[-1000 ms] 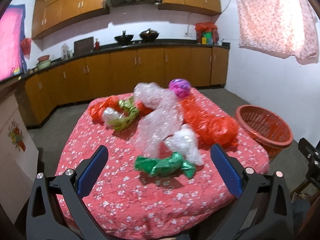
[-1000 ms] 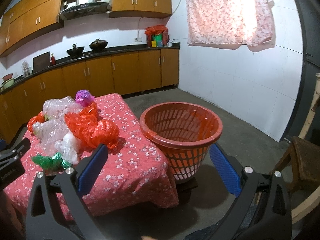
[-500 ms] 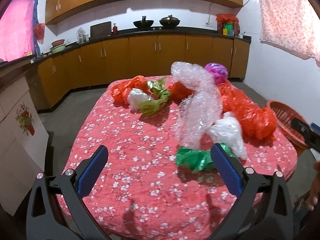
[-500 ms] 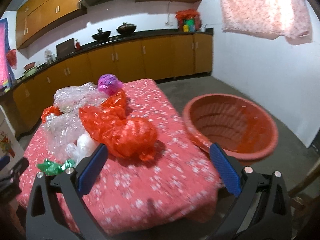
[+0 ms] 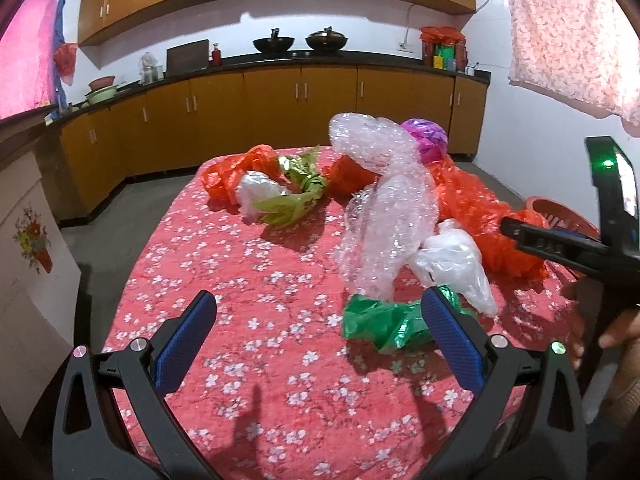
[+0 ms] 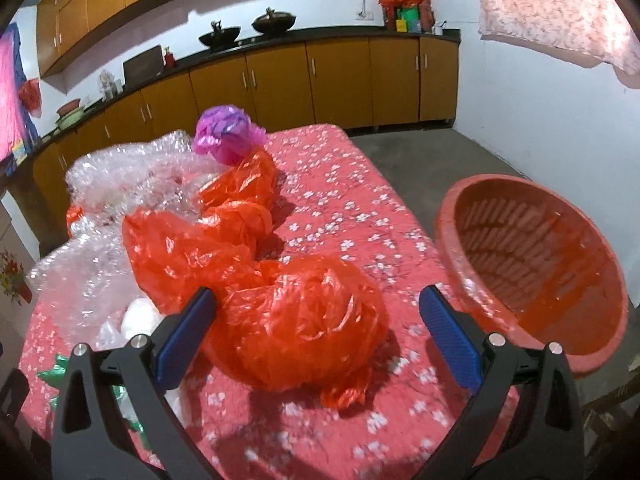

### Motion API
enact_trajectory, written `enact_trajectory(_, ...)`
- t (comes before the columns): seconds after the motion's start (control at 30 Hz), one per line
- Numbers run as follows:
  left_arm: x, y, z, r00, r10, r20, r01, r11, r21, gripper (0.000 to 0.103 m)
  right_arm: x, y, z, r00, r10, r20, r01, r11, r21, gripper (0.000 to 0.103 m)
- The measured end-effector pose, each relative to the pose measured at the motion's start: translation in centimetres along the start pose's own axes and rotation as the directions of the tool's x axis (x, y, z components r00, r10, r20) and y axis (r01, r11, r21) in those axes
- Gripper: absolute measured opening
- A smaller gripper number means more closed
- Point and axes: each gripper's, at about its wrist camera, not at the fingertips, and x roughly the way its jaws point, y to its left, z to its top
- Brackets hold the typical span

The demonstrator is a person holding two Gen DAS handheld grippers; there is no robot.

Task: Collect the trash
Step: 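Grasp the orange-red bag with the right tool while the left tool grasps the green bag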

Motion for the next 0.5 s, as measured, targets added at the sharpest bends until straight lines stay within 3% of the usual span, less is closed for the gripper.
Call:
enact_trajectory(0.07,0.3,-0.4,0.1,1.000,-0.007,-0.002,0.007,1.000,0.004,0.101,0.2,0.2,-0.1,1.000,0.008,-0.004,-0.008,1.000,-0.018,0.096)
enact_trajectory(0.13,0.5,-0.7,0.2,1.000,-0.018,-0.002,0.018,1.000,0.010,0.101,0.4,0.6,-0.3,0.999,0.030,-0.016,-0.030,0.999,-0.045,0.071)
enact_trajectory(0.23,0.6,-1.2,0.3,0.999,-0.032,-0.006,0.032,0.999,0.017,0.101,0.0,0.8,-0.6,0.999,0.034,-0.008,-0.035,0.997,-0.063,0.058)
enact_trajectory(0.33,0.7,-1.6,0.3,0.999,-0.048,-0.009,0.048,0.999,0.022,0.101,-0.9,0.7,-0.7,0.999,0.035,0.007,-0.035,0.997,-0.068,0.048)
enact_trajectory(0.5,1.0,-2.4,0.1,0.996,-0.085,-0.032,0.085,0.996,0.024,0.101,-2.8,-0.5,-0.7,0.999,0.030,0.035,-0.029,0.999,-0.037,0.040)
